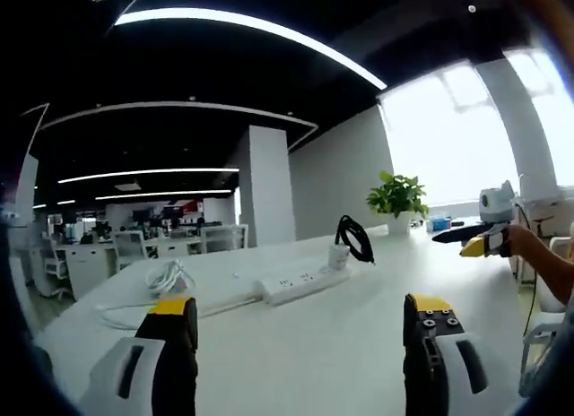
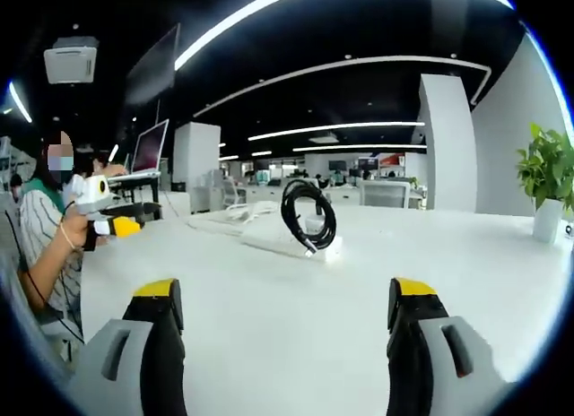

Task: Straighten the power strip on the desk, plug the charger into it

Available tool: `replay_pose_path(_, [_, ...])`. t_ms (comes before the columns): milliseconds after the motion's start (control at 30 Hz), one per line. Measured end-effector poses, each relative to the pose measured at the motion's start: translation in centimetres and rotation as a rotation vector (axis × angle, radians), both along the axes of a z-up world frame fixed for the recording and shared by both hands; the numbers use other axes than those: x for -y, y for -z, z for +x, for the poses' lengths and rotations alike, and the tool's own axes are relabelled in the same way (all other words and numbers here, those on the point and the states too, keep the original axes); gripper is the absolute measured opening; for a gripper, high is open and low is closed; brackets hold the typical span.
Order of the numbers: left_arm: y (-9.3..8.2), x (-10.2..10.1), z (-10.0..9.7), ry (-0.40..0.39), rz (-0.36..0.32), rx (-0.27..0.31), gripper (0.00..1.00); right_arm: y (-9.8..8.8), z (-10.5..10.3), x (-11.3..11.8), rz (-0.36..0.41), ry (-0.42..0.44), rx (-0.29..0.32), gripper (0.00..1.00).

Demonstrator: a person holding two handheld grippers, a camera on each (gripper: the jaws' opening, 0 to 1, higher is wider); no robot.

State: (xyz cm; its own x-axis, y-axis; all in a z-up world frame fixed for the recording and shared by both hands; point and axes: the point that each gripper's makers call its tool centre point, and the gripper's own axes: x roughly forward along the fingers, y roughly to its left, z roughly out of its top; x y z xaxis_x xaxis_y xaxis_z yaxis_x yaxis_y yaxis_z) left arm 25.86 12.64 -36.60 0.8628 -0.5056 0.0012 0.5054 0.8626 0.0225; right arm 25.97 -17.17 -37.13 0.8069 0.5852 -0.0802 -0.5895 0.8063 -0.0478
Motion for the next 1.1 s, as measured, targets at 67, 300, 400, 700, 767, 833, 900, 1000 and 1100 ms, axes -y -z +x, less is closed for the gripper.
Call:
replay_pose_path(67, [0.3,-0.4,-0.2,-0.014,-0.002,-0.007,0.97,0.2,-0.2,0.0,-0.001,0.002,-0.003,0.94])
replay_pose_path(300, [0.8,-1.1,-1.4,-0.04,-0.002,-0.019,0.97,0.4,-0.4,0.3,-0.002,0.023,0.001,0.94])
replay_pose_path(400, [0.9,-1.5,-1.7,-0.052,-0.015,-0.019,0.97,0.5,-0.5,0.5,0.001,0.031,0.002,0.94])
replay_pose_path(700, [0.7,-1.9,-2.2,-0.073,-0.016,-0.017,0.96,0.6,-0.8,1.1,0.008,0.046,-0.003,0.94])
replay_pose_path(767, [0.6,-1.9,-2.3,-0.073,-0.01,-0.015,0.96,0.6,-0.8,1.2,0.009,0.049,-0.004,0.93])
replay_pose_path(833, [0.6,-1.8,-2.4,-0.073,0.001,-0.011,0.96,0.7,-0.9,1.2,0.006,0.05,-0.004,0.93])
replay_pose_path(900, [0.5,-1.8,-2.5,-0.073,0.006,-0.007,0.96,0.8,-0.9,1.2,0.004,0.05,-0.005,0.93])
replay_pose_path(1000, [0.2,-1.8,-2.5,-0.074,0.0,0.0,0.96,0.8,-1.0,1.2,0.003,0.047,-0.007,0.93])
replay_pose_path(1100, [0.1,-1.9,-2.5,-0.076,-0.002,0.004,0.96,0.9,-1.1,1.1,0.001,0.045,-0.011,0.93])
